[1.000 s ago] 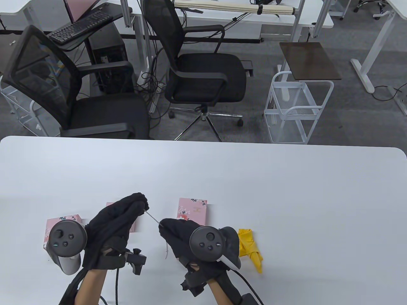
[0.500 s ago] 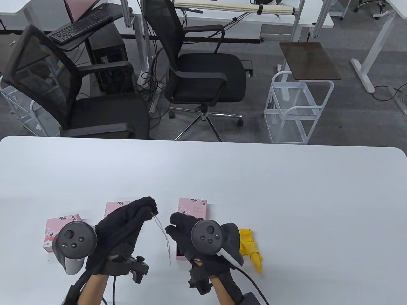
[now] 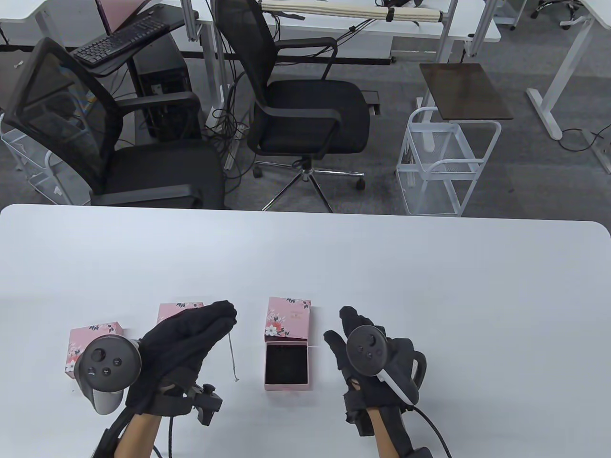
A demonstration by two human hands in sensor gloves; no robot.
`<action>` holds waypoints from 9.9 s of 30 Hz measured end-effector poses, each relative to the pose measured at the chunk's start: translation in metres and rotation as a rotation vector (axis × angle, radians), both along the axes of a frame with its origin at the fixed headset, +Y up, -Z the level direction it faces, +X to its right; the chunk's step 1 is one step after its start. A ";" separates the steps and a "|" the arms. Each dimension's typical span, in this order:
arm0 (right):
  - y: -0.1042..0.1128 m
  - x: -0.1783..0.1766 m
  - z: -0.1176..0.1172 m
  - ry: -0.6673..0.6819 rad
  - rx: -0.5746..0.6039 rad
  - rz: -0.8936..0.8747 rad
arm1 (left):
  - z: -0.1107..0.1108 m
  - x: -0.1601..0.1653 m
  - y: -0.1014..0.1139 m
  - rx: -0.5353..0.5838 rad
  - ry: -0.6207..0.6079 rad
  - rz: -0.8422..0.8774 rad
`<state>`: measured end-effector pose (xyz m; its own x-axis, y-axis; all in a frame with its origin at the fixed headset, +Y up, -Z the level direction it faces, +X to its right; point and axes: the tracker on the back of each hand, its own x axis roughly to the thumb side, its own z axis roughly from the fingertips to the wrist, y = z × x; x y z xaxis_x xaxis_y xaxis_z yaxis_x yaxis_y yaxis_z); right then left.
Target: Dust necklace
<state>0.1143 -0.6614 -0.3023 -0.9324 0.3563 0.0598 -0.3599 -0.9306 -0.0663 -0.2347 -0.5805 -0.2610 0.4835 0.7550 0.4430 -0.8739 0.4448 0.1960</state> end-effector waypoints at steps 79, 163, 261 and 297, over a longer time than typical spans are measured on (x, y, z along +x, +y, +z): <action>0.046 -0.119 0.033 0.307 0.441 -0.553 | -0.002 0.024 -0.015 -0.075 0.026 0.061; 0.008 -0.150 0.020 0.469 0.078 -0.433 | -0.004 0.003 -0.011 0.004 -0.033 0.173; -0.015 -0.109 -0.002 0.288 -0.162 -0.103 | -0.004 -0.035 -0.006 -0.005 0.022 0.343; -0.048 0.012 -0.002 -0.024 -0.295 0.101 | -0.008 0.002 -0.015 -0.048 -0.063 0.239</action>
